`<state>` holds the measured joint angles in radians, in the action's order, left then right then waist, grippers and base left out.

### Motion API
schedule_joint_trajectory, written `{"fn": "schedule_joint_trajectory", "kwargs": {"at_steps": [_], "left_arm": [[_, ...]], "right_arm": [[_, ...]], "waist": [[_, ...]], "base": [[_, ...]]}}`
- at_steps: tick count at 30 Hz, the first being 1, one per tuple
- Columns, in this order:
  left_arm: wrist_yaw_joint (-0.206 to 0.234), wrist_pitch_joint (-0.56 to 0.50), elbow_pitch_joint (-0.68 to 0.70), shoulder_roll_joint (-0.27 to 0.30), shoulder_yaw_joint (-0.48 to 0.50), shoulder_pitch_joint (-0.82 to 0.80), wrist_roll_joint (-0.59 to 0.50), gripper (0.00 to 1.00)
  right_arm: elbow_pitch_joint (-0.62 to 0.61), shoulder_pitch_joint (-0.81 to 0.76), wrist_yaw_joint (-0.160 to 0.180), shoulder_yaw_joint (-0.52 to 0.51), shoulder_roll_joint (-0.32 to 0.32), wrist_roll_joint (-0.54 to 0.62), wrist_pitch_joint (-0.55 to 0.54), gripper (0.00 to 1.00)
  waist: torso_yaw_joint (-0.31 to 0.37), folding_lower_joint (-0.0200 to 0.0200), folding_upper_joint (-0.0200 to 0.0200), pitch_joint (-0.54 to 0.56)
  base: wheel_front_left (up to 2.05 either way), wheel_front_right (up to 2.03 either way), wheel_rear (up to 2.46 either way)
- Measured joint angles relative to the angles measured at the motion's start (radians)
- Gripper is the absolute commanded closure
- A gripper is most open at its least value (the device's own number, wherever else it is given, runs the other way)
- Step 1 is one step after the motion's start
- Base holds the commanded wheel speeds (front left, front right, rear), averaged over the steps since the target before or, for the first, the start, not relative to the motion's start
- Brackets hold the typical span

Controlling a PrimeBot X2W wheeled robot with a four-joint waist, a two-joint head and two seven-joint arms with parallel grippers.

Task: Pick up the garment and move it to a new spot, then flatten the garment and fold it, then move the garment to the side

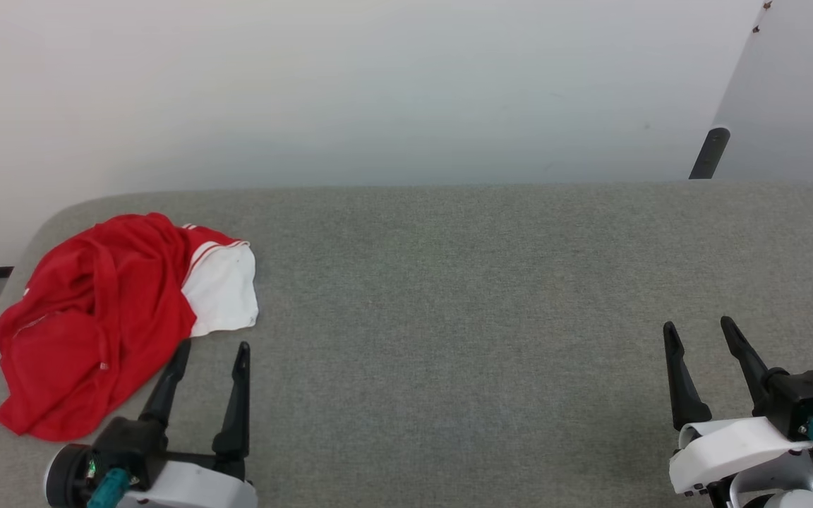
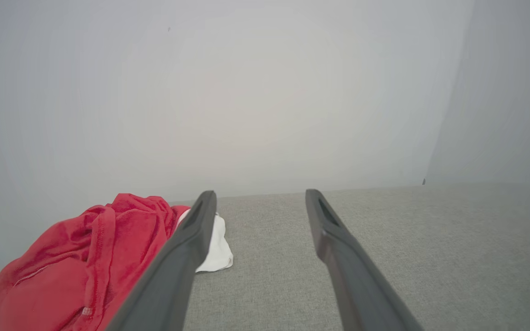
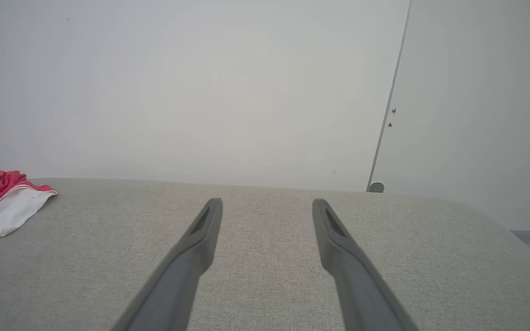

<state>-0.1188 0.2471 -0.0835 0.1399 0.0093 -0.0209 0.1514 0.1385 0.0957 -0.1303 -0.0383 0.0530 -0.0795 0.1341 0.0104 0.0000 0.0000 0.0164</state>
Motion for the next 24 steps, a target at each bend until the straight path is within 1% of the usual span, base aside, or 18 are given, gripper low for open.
{"fn": "schedule_joint_trajectory", "kwargs": {"at_steps": [9, 18, 24], "left_arm": [[-0.006, 0.015, -0.003, 0.006, -0.005, 0.001, -0.056, 0.0], [-0.009, 0.015, -0.032, 0.003, -0.007, 0.001, -0.041, 0.0], [-0.009, 0.017, -0.064, 0.006, -0.008, -0.002, -0.024, 0.0]], "right_arm": [[-0.002, 0.001, 0.0, -0.001, 0.0, 0.061, 0.015, 0.0], [-0.002, 0.0, 0.0, -0.004, 0.0, 0.058, 0.016, 0.0], [-0.003, -0.006, 0.0, -0.003, 0.0, 0.046, 0.016, 0.0]], "waist": [[0.003, 0.0, 0.0, 0.004], [-0.006, 0.0, 0.0, 0.01], [-0.038, 0.0, 0.0, 0.018]], "base": [[0.0, 0.0, 0.0], [0.0, 0.0, 0.0], [0.0, 0.0, 0.0]]}}
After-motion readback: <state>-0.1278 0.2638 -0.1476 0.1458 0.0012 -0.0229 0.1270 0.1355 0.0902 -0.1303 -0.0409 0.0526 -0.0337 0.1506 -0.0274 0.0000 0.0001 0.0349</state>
